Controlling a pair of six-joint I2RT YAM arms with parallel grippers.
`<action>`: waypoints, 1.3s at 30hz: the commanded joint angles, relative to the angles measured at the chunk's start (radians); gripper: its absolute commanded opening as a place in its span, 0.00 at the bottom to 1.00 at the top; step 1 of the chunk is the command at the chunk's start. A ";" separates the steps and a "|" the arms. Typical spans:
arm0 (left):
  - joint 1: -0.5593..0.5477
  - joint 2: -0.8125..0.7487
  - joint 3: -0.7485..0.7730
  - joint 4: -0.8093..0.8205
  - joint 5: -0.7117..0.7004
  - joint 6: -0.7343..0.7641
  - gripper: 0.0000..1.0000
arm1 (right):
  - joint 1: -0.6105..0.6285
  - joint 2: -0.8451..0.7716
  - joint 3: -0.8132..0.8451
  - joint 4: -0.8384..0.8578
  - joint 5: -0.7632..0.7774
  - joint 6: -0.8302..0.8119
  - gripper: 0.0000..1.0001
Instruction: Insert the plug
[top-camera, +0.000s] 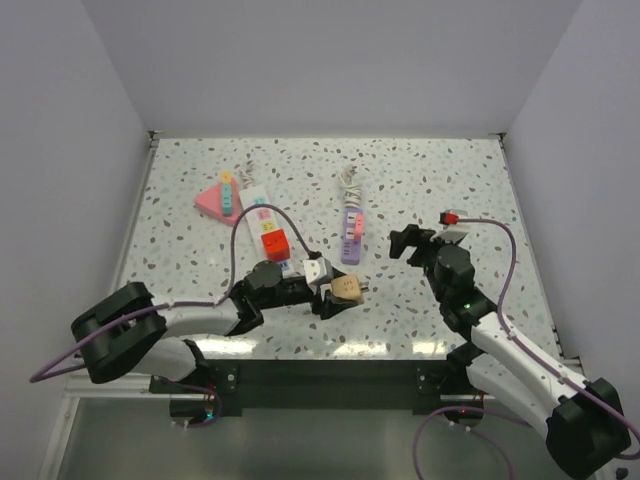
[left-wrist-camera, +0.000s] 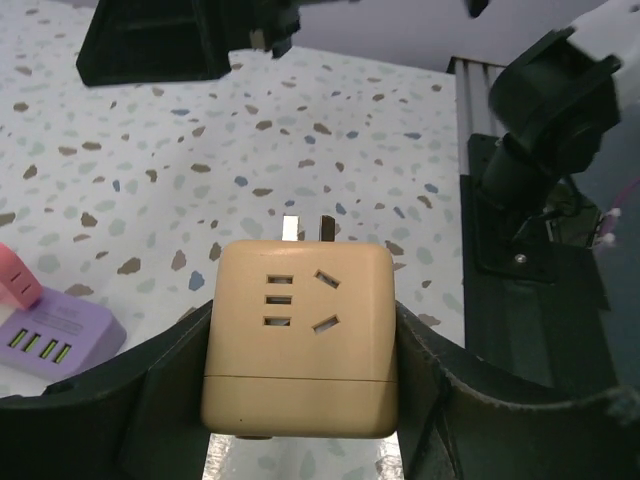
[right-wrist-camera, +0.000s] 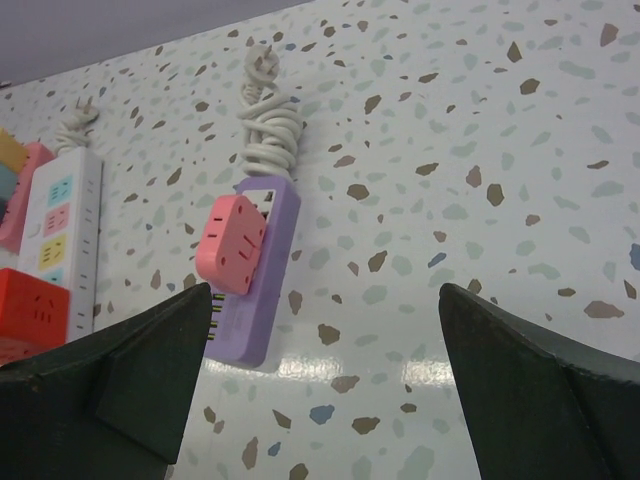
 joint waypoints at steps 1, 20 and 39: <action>0.047 -0.113 -0.027 0.044 0.202 -0.040 0.00 | -0.005 0.008 0.021 0.057 -0.085 -0.026 0.99; 0.228 -0.336 -0.077 0.098 0.374 -0.167 0.00 | -0.005 -0.097 0.015 0.076 -0.307 -0.084 0.99; 0.332 -0.297 0.028 -0.115 0.077 -0.271 0.00 | -0.005 -0.038 0.017 0.255 -0.715 -0.035 0.94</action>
